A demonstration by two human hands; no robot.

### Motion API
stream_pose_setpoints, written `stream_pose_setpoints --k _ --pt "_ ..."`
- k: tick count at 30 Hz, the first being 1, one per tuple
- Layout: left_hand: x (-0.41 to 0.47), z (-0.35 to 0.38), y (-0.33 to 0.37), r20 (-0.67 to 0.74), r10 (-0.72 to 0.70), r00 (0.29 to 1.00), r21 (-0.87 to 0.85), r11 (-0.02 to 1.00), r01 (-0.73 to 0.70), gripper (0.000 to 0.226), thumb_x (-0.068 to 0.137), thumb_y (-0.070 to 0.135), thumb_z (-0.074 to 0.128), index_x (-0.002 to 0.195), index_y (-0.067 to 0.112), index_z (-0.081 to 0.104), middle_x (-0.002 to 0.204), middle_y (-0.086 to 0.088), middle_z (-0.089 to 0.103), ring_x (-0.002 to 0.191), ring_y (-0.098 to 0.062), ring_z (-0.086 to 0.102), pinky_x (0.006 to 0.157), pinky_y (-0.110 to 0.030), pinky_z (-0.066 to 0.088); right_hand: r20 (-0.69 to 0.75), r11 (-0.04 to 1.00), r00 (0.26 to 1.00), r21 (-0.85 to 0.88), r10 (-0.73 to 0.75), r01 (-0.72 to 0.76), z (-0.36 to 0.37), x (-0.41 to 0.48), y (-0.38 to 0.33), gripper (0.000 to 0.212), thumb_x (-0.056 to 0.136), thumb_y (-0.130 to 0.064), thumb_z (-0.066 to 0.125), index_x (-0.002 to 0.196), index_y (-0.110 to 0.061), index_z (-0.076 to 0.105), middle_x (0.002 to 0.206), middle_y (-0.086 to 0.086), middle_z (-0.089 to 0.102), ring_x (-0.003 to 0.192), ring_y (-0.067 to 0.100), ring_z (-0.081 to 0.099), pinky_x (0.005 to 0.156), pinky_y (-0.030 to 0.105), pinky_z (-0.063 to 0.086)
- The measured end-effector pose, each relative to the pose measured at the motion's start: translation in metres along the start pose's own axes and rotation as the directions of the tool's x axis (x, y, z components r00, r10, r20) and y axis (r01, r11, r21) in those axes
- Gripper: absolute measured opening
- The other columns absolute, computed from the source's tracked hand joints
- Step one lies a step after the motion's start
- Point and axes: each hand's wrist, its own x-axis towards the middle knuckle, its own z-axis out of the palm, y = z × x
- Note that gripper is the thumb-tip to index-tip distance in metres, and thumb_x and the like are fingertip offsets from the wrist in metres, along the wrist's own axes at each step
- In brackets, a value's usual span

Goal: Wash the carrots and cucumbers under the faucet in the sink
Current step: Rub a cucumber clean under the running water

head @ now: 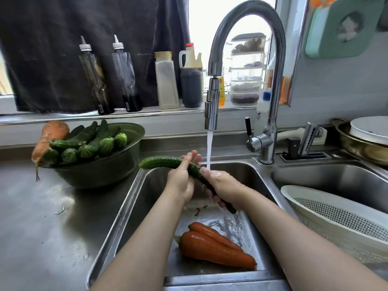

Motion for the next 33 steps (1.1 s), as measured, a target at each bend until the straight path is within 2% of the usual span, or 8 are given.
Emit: stream_pose_setpoints --k 5,9,12,17,21,23,25,33 --pt "-0.003 0.004 -0.015 0.100 -0.001 0.995 0.321 0.947 -0.032 0.031 0.107 0.023 0.053 0.125 -0.002 0.059 0.103 -0.013 0.078 0.091 -0.024 0.077 0.077 -0.039 0.060 -0.007 0.991 0.998 0.115 0.064 -0.063 0.003 -0.001 -0.007 0.075 0.101 -0.071 0.032 0.067 -0.009 0.058 0.053 0.009 0.053 0.037 0.019 0.044 0.037 0.024 0.034" --pt "-0.001 0.005 -0.014 -0.149 0.226 0.963 0.395 0.906 -0.152 0.030 0.100 0.026 0.065 0.108 -0.003 0.066 0.081 -0.009 0.076 0.067 -0.022 0.073 0.060 -0.031 0.058 0.138 0.975 0.990 0.213 0.026 -0.056 -0.010 -0.002 -0.009 0.030 0.106 -0.037 0.054 0.105 -0.007 0.056 0.076 0.009 0.063 0.053 0.014 0.055 0.044 0.025 0.044" --pt "-0.001 0.001 -0.005 -0.275 0.246 0.930 0.334 0.931 -0.147 0.028 0.095 0.029 0.072 0.098 0.001 0.067 0.069 -0.005 0.073 0.057 -0.021 0.070 0.056 -0.033 0.059 0.282 0.970 0.958 0.243 -0.049 -0.022 -0.010 -0.002 -0.009 0.007 0.102 -0.009 0.060 0.106 -0.006 0.056 0.071 0.006 0.062 0.056 0.012 0.057 0.050 0.022 0.047" --pt "-0.001 -0.005 -0.004 -0.237 0.238 0.942 0.498 0.862 -0.092 0.045 0.098 0.044 0.065 0.104 -0.001 0.066 0.077 -0.008 0.072 0.063 -0.020 0.071 0.055 -0.029 0.055 0.144 1.000 0.989 -0.020 0.025 -0.023 0.004 -0.007 -0.011 0.040 0.108 -0.042 0.048 0.084 -0.013 0.062 0.057 -0.006 0.059 0.045 0.008 0.047 0.042 0.022 0.037" --pt "-0.005 0.002 -0.007 0.040 0.070 0.997 0.410 0.908 -0.080 0.020 0.106 0.019 0.056 0.120 0.006 0.059 0.109 -0.010 0.073 0.094 -0.023 0.074 0.074 -0.036 0.061 0.031 0.988 0.988 0.017 0.152 -0.152 0.005 0.000 -0.005 0.054 0.103 -0.067 0.031 0.134 -0.025 0.044 0.060 0.005 0.060 0.037 0.014 0.045 0.040 0.020 0.033" --pt "-0.008 0.004 -0.007 0.144 -0.004 0.990 0.385 0.921 -0.052 0.019 0.106 0.014 0.053 0.122 0.009 0.061 0.109 -0.011 0.075 0.091 -0.022 0.075 0.069 -0.036 0.061 0.049 0.980 0.982 0.075 0.181 -0.185 0.000 -0.001 -0.001 0.067 0.101 -0.071 0.026 0.111 -0.013 0.057 0.057 0.008 0.058 0.036 0.018 0.044 0.040 0.022 0.034" --pt "-0.008 0.005 -0.009 0.120 0.032 0.992 0.420 0.904 -0.080 0.016 0.105 0.018 0.058 0.116 0.009 0.063 0.096 -0.010 0.076 0.080 -0.020 0.076 0.063 -0.033 0.060 0.090 0.976 0.981 0.120 0.170 -0.180 -0.005 -0.003 0.000 0.073 0.104 -0.068 0.026 0.094 -0.006 0.063 0.061 0.010 0.058 0.038 0.020 0.043 0.040 0.023 0.035" --pt "-0.011 0.005 -0.002 -0.167 0.186 0.968 0.510 0.857 -0.076 0.036 0.096 0.044 0.068 0.087 0.010 0.062 0.058 0.001 0.056 0.046 -0.013 0.058 0.052 -0.028 0.054 0.384 0.986 0.922 0.126 0.052 -0.108 -0.013 -0.002 0.003 0.035 0.106 -0.041 0.051 0.104 -0.007 0.061 0.075 0.005 0.063 0.053 0.015 0.051 0.051 0.027 0.041"
